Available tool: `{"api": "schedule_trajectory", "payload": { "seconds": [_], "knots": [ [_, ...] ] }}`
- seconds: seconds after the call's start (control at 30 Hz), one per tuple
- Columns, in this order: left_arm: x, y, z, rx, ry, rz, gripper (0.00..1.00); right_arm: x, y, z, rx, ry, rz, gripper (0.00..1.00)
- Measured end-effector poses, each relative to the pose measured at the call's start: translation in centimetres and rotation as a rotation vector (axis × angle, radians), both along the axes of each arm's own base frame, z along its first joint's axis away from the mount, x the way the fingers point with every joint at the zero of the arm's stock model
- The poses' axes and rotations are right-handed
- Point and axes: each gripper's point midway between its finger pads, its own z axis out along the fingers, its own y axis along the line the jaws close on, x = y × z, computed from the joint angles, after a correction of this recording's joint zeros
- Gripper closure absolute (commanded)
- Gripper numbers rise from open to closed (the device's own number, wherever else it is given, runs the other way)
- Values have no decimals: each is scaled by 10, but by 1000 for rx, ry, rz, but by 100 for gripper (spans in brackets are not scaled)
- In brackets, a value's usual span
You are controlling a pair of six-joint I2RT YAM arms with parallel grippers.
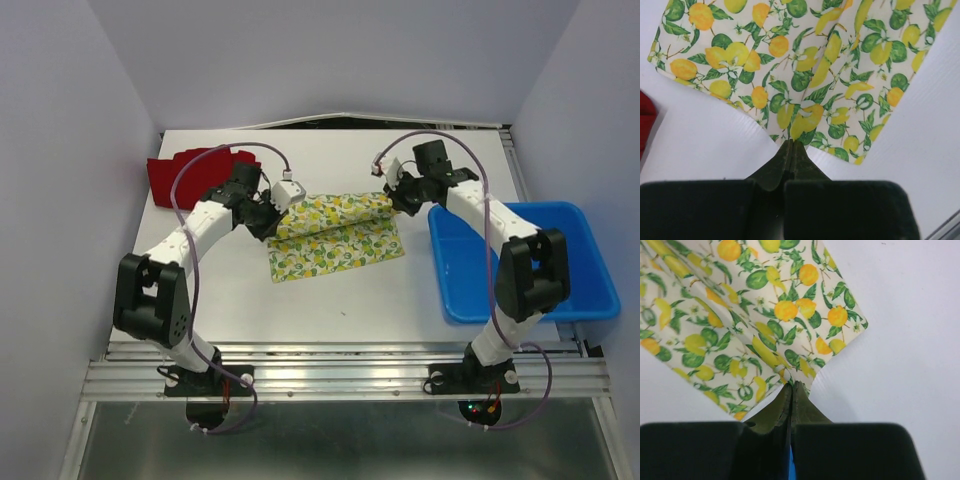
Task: Fold and stack the skirts
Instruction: Fold the skirt
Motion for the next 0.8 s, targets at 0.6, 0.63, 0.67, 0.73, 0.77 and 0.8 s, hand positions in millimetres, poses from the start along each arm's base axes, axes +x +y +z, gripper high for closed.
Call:
{"api": "schedule_trajectory", "payload": {
  "seconds": [0.6, 0.63, 0.67, 0.73, 0.77, 0.8],
  "knots": [
    [-96, 6, -66, 84, 243, -138, 59, -103, -17, -93, -126, 275, 96, 32],
    [-96, 5, -63, 78, 236, -139, 57, -99, -15, -86, -119, 265, 95, 30],
    [-96, 5, -59, 71, 227, -142, 56, -96, -12, -77, -104, 257, 95, 30],
    [-99, 2, -41, 41, 199, -160, 56, -86, -3, -51, -63, 215, 99, 30],
    [-100, 0, -33, 28, 183, -168, 56, -82, 1, -37, -40, 195, 100, 30],
    [-101, -2, -22, 6, 163, -180, 56, -79, 6, -20, -12, 175, 102, 31]
  ]
}}
